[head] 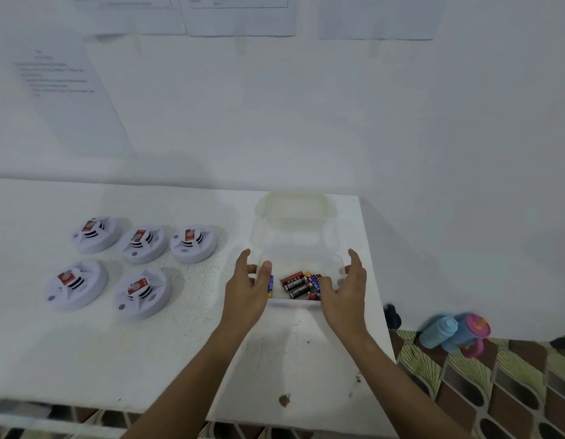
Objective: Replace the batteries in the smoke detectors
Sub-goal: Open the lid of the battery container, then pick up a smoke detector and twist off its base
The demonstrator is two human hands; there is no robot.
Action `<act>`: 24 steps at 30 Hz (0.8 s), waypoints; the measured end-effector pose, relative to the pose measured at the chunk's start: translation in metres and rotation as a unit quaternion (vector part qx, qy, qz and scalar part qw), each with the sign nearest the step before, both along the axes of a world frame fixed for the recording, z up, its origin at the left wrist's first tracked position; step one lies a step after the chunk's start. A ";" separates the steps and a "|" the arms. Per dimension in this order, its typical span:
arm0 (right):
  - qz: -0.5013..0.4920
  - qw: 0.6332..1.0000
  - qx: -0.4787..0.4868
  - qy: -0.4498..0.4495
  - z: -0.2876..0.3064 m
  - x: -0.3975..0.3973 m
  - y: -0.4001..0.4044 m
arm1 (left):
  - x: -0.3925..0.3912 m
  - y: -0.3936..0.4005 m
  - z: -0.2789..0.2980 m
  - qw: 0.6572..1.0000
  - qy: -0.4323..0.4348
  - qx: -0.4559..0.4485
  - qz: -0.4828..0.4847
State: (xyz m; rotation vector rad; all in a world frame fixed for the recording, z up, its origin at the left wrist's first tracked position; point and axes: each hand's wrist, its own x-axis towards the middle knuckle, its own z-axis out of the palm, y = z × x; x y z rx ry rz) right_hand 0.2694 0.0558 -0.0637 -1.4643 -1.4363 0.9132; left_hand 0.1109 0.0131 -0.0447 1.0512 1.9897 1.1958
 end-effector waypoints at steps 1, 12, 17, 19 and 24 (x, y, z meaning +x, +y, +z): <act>-0.001 1.000 0.003 -0.005 0.000 0.000 0.000 | -0.001 0.001 0.001 1.000 0.003 -0.002 -0.005; -0.010 0.948 0.196 -0.252 0.035 -0.064 -0.020 | -0.063 -0.014 0.033 0.997 0.033 0.020 -0.067; 0.171 0.967 0.139 -0.131 0.039 -0.159 -0.051 | -0.159 -0.056 0.050 0.993 0.111 0.039 -0.019; 0.233 0.958 0.104 -0.128 0.031 -0.186 -0.060 | -0.194 -0.071 0.047 0.992 0.129 0.013 -0.001; 0.299 0.944 0.004 -0.136 0.013 -0.236 -0.076 | -0.249 -0.099 0.026 0.985 0.155 -0.059 -0.048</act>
